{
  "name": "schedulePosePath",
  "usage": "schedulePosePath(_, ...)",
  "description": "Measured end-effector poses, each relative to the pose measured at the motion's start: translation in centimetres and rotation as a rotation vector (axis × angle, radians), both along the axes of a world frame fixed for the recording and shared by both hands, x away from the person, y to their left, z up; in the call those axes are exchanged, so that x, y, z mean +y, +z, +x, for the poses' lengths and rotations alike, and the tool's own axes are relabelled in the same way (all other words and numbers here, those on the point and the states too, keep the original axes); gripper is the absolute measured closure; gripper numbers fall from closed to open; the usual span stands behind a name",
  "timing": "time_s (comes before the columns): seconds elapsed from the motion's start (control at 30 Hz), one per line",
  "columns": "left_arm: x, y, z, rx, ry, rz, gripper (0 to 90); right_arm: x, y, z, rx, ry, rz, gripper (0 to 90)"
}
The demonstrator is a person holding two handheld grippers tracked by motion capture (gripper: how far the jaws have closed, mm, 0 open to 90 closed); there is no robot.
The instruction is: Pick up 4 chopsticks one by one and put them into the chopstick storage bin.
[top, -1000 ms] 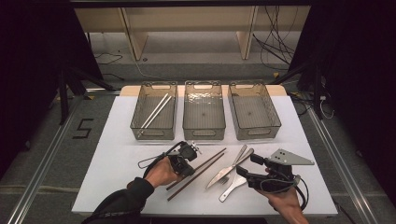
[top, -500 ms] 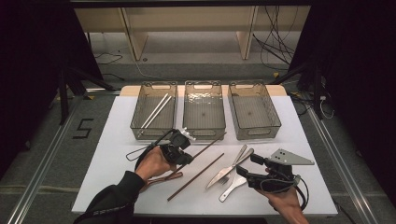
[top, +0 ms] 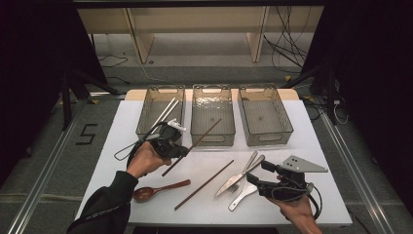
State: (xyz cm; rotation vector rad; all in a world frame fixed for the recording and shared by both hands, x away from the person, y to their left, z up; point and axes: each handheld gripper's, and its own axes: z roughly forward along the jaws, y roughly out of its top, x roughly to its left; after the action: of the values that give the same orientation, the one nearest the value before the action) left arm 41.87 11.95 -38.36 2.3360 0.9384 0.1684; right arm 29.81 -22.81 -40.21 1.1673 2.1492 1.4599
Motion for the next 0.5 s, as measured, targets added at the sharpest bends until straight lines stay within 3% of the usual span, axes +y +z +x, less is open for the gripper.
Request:
schedulePosePath(0.3,1.7,0.6,0.9,-0.016,0.042,-0.027,83.9,-0.1,0.0,0.0,0.002,-0.004,0.003,30.3)
schedulePosePath(0.5,3.4,1.6,2.0,-0.051,0.102,-0.048,83.9,-0.1,0.0,0.0,0.003,-0.005,0.004,30.3)
